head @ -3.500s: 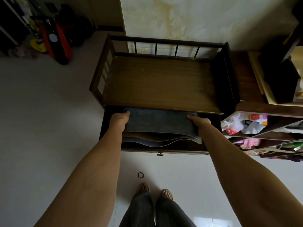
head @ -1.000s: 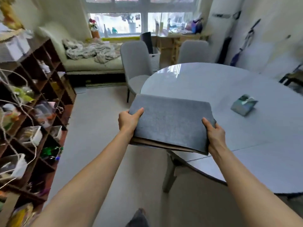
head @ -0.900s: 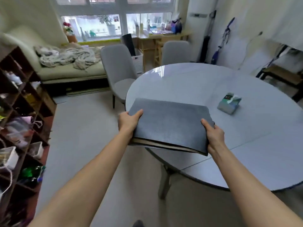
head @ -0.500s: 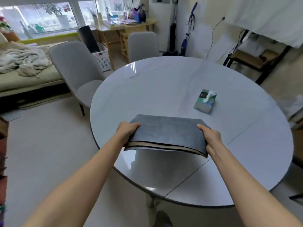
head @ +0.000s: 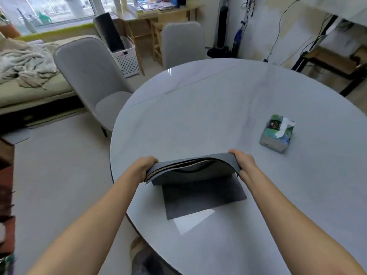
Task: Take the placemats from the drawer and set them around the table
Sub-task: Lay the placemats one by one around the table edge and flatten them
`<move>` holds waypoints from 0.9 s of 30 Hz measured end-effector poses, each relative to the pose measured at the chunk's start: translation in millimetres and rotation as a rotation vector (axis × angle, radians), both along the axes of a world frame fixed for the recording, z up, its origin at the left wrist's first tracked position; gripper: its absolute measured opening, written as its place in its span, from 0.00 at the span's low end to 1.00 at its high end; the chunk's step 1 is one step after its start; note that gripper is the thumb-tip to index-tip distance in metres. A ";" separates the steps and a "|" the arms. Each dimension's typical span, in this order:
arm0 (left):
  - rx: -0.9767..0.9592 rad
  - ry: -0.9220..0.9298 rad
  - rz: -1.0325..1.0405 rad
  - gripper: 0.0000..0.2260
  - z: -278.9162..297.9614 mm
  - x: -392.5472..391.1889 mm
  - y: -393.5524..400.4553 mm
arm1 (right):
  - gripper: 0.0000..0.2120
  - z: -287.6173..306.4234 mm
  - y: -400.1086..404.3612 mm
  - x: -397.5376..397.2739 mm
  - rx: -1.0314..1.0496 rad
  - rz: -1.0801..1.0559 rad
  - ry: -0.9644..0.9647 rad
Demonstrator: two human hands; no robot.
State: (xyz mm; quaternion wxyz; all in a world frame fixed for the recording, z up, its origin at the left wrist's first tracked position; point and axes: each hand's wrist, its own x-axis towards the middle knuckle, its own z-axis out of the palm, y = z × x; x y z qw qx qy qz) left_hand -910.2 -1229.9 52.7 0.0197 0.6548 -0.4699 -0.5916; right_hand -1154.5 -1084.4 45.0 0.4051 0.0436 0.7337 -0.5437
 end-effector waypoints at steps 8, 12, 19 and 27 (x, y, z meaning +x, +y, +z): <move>0.153 -0.065 -0.630 0.16 11.7 3.9 -132.2 | 0.05 8.6 -134.9 6.5 -0.150 -0.290 -0.076; -0.017 0.040 -0.766 0.23 10.0 -12.7 -176.8 | 0.09 4.3 -177.3 8.0 -0.019 -0.363 -0.026; -0.518 -0.042 -1.007 0.13 -19.5 -56.6 -221.6 | 0.14 -8.6 -212.5 33.0 -0.027 -0.369 -0.002; -0.288 0.032 -0.793 0.14 -65.1 -54.3 -236.5 | 0.42 -69.7 -228.0 110.3 0.506 0.443 0.495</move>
